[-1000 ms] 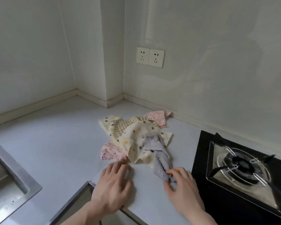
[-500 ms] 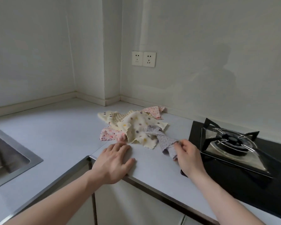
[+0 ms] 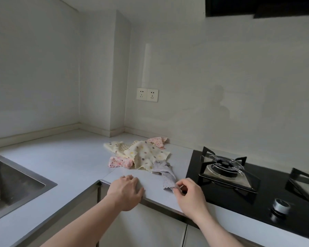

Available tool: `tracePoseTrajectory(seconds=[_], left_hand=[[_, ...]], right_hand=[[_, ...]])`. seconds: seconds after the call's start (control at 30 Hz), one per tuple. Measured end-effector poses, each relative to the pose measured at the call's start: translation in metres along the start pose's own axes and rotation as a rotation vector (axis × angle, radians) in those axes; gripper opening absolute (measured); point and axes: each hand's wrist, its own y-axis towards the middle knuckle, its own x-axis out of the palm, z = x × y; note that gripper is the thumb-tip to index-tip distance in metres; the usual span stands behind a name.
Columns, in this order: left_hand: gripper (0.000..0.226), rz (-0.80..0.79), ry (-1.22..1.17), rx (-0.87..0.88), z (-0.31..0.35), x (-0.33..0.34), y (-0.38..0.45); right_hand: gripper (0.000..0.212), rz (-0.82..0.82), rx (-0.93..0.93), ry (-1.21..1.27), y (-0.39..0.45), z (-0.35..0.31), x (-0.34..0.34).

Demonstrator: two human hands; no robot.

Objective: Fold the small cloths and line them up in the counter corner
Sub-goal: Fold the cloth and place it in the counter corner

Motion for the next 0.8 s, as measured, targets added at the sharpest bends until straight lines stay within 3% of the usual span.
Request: tracePoseTrajectory(seconds=[0.37, 0.5, 0.6, 0.8], left_hand=[[0.043, 0.059, -0.071, -0.044, 0.003, 0.016, -0.003], [0.040, 0.026, -0.140, -0.048, 0.011, 0.002, -0.008], [0.046, 0.103, -0.188, 0.022, 0.027, -0.018, -0.019], [0.036, 0.247, -0.628, 0.178, 0.065, -0.068, -0.042]], right_hand=[[0.013, 0.044, -0.063, 0.099, 0.003, 0.006, 0.001], [0.016, 0.070, -0.067, 0.146, 0.001, -0.010, -0.007], [0.018, 0.117, -0.066, 0.237, 0.005, -0.034, -0.028], [0.022, 0.114, -0.125, 0.242, 0.003, -0.081, -0.082]])
